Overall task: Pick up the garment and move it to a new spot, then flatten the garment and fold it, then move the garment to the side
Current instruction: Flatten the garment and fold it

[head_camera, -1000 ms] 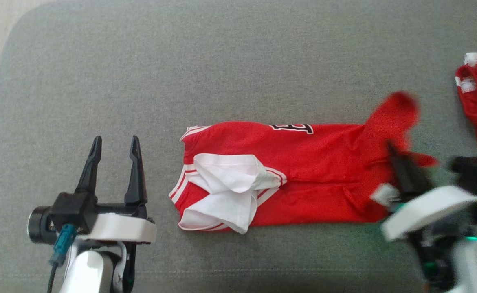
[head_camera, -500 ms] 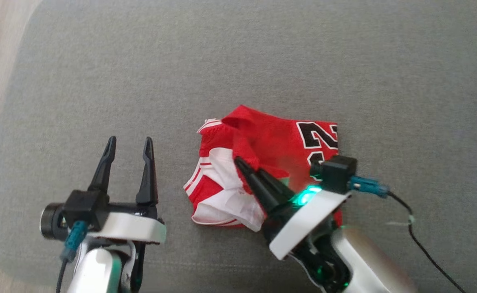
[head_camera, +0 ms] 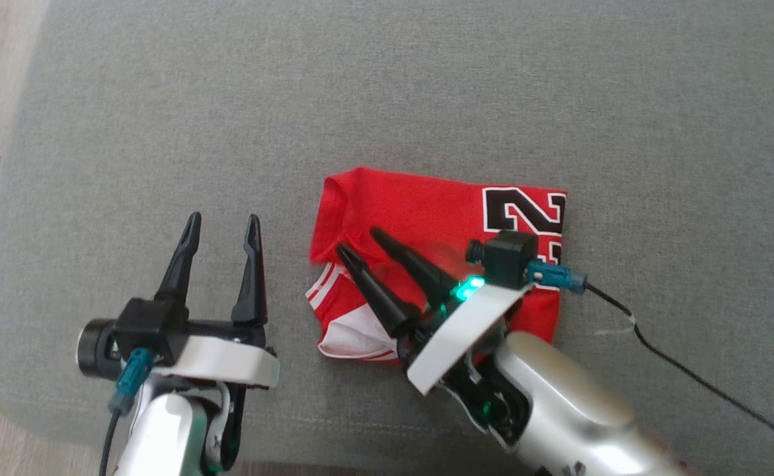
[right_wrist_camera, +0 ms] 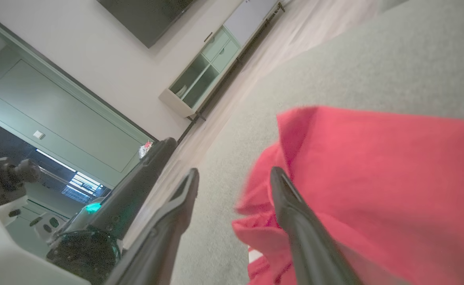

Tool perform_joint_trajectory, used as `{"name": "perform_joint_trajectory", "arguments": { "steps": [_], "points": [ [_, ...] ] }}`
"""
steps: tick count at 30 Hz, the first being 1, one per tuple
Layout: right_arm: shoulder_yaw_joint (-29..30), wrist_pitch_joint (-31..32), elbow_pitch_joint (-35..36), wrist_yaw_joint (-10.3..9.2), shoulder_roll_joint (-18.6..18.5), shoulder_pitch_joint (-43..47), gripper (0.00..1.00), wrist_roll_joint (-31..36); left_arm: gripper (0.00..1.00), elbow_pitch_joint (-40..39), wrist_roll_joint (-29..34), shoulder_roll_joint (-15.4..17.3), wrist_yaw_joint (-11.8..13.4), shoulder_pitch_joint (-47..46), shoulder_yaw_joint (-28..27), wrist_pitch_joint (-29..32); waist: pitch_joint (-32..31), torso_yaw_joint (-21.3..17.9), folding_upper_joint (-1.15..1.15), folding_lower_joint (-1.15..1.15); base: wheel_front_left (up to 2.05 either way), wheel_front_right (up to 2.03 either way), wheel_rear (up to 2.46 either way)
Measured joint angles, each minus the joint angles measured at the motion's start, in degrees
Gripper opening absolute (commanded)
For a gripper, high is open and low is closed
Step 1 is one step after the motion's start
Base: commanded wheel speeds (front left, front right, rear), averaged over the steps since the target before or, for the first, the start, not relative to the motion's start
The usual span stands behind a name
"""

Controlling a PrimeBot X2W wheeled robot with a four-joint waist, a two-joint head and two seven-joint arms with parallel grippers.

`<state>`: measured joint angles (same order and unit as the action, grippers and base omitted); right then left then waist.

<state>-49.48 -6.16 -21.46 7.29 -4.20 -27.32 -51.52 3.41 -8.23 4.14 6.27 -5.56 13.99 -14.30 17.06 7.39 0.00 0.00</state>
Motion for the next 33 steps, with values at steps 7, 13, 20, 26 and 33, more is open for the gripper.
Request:
{"name": "perform_joint_trajectory", "arguments": {
  "steps": [7, 13, 20, 26, 33],
  "points": [
    [2.12, -6.08, -0.49, 0.0, 0.12, -5.32, 1.0, 9.8, 1.0, -0.02, 0.0, 0.02, 0.64, -0.63, -0.37, 0.0, -0.19, -1.39, 0.0, 0.0, 0.0, 0.0, 0.0],
    [19.11, -7.57, 6.25, 0.0, -4.41, -3.14, 1.0, 22.79, 1.0, -0.05, 0.0, 0.44, 1.27, -0.58, -1.6, 0.0, -0.84, -3.46, 0.0, 0.0, 0.0, 0.0, 0.0],
    [36.18, -5.01, 14.92, 0.0, -7.51, 8.87, 1.0, 34.83, 1.0, -0.13, 0.0, 1.12, 1.83, -0.55, -1.96, 0.0, -1.97, -5.23, 0.0, 0.0, 0.0, 0.0, 0.0],
    [45.75, -0.87, 21.81, 0.0, -6.62, 22.12, 1.0, 39.2, 1.0, -0.3, 0.0, 1.75, 2.31, -0.42, -2.08, 0.1, -3.18, -6.63, 0.0, 0.0, 0.0, 0.0, 0.0],
    [47.54, 1.34, 26.2, 0.0, -3.42, 27.7, 1.0, 39.4, 1.0, -0.35, 0.0, 2.57, 2.38, 0.91, -2.11, 0.68, -4.19, -7.7, 0.0, -0.01, 0.0, 0.0, 0.0]
  ]
}}
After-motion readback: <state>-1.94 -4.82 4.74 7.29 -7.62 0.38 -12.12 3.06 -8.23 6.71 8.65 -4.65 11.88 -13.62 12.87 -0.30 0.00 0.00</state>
